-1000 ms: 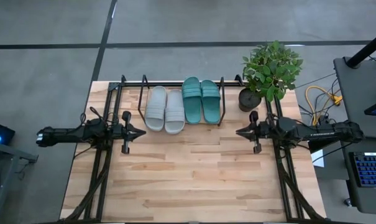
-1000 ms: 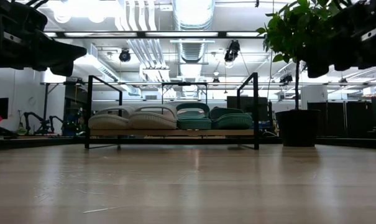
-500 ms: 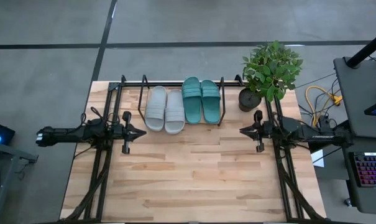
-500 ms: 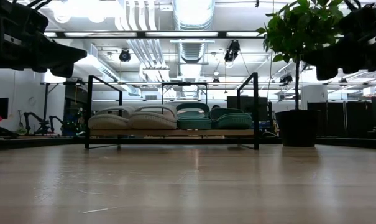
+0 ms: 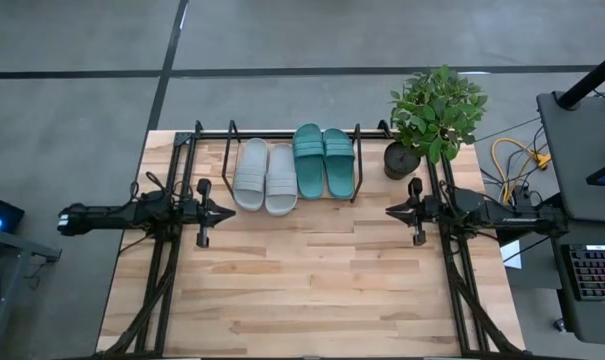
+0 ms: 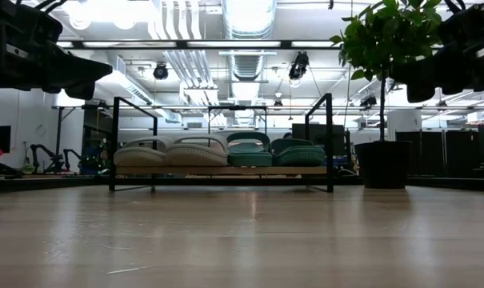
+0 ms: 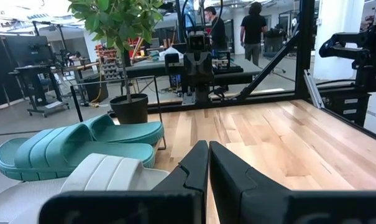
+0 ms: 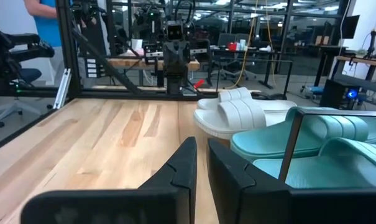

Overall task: Pick and place slides into the shelf
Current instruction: Return to Home Position

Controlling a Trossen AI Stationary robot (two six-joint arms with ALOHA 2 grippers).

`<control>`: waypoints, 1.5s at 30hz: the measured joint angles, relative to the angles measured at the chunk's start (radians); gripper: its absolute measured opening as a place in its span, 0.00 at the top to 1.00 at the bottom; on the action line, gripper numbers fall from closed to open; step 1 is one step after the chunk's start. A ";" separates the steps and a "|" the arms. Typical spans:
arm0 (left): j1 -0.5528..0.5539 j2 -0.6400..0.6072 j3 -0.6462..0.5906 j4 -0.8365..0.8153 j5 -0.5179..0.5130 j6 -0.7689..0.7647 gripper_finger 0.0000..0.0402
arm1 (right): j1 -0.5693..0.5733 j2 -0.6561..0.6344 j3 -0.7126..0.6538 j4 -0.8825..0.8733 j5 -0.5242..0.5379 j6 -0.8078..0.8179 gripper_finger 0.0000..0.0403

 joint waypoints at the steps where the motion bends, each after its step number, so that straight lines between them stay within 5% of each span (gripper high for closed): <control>1: 0.000 0.000 0.000 0.001 0.000 0.000 1.00 | 0.000 0.002 0.000 0.000 0.000 0.000 0.93; 45: -0.001 0.001 0.000 0.017 0.001 0.000 1.00 | 0.000 0.003 0.000 -0.001 0.000 -0.007 0.93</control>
